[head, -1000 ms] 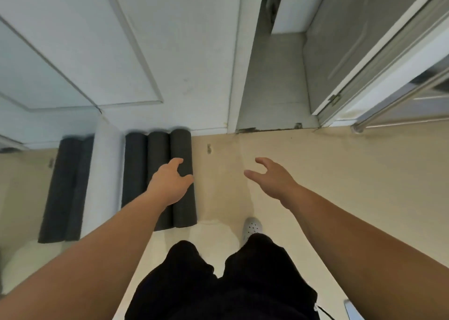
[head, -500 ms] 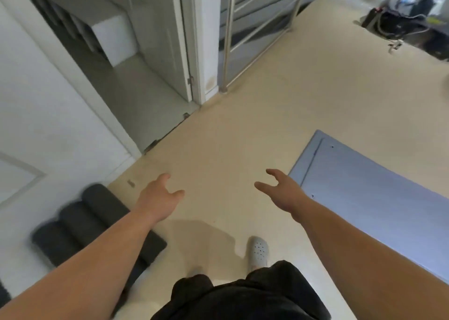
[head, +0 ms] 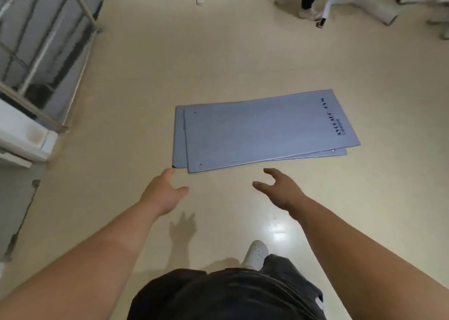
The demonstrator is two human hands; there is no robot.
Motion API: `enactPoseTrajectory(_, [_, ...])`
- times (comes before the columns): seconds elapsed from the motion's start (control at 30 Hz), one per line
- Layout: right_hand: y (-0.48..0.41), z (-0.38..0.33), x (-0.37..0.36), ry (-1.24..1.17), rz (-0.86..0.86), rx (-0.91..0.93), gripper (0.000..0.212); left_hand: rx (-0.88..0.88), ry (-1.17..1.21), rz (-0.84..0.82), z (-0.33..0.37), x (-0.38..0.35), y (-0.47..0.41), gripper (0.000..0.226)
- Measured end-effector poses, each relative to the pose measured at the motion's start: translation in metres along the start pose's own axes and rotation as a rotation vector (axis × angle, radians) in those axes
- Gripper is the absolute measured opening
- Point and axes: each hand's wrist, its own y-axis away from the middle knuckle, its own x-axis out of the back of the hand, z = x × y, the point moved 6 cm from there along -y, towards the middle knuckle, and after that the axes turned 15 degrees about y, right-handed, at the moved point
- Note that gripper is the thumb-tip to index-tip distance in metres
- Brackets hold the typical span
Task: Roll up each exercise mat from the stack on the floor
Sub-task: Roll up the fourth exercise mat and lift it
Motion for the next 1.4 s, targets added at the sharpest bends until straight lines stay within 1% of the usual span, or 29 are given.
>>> enactPoseTrajectory(0.1, [0.000, 0.067, 0.083, -0.050, 0.077, -0.068, 0.071, -0.127, -0.007, -0.005, 0.093, -0.062, -0.015, 0.071])
enactPoseTrajectory(0.17, [-0.004, 0.104, 0.129, -0.075, 0.109, -0.111, 0.070, -0.159, -0.002, -0.016, 0.141, -0.099, -0.032, 0.071])
enactPoseTrajectory(0.27, [-0.019, 0.156, 0.189, -0.113, 0.174, -0.173, 0.070, -0.122, 0.003, -0.064, 0.198, -0.162, -0.060, 0.073])
enactPoseTrajectory(0.33, [-0.035, 0.185, 0.225, -0.137, 0.203, -0.215, 0.070, -0.106, -0.016, -0.125, 0.236, -0.208, -0.080, 0.072])
enactPoseTrajectory(0.4, [-0.057, 0.207, 0.264, -0.128, 0.225, -0.240, 0.071, -0.129, -0.021, -0.200, 0.277, -0.257, -0.102, 0.070])
enactPoseTrajectory(0.53, [-0.113, 0.245, 0.350, -0.081, 0.259, -0.269, 0.071, -0.157, -0.001, -0.293, 0.364, -0.349, -0.155, 0.070])
enactPoseTrajectory(0.7, [-0.170, 0.305, 0.451, -0.064, 0.247, -0.365, 0.069, -0.148, -0.129, -0.451, 0.473, -0.449, -0.205, 0.070])
enactPoseTrajectory(0.77, [-0.188, 0.333, 0.489, -0.103, 0.270, -0.403, 0.069, -0.164, -0.186, -0.499, 0.519, -0.482, -0.217, 0.070])
enactPoseTrajectory(0.87, [-0.213, 0.376, 0.537, -0.202, 0.301, -0.439, 0.069, -0.200, -0.230, -0.530, 0.584, -0.529, -0.236, 0.070])
enactPoseTrajectory(0.93, [-0.232, 0.410, 0.565, -0.238, 0.293, -0.456, 0.069, -0.209, -0.241, -0.528, 0.620, -0.561, -0.248, 0.069])
enactPoseTrajectory(1.07, [-0.290, 0.487, 0.634, -0.239, 0.239, -0.452, 0.070, -0.152, -0.184, -0.478, 0.680, -0.629, -0.270, 0.067])
enactPoseTrajectory(1.17, [-0.349, 0.531, 0.704, -0.175, 0.200, -0.367, 0.069, -0.112, -0.071, -0.387, 0.719, -0.679, -0.278, 0.069])
enactPoseTrajectory(1.27, [-0.399, 0.548, 0.778, -0.047, 0.120, -0.250, 0.069, -0.043, 0.046, -0.263, 0.748, -0.711, -0.271, 0.070])
enactPoseTrajectory(1.4, [-0.450, 0.532, 0.857, 0.136, -0.014, -0.111, 0.070, 0.037, 0.140, -0.146, 0.778, -0.728, -0.247, 0.071])
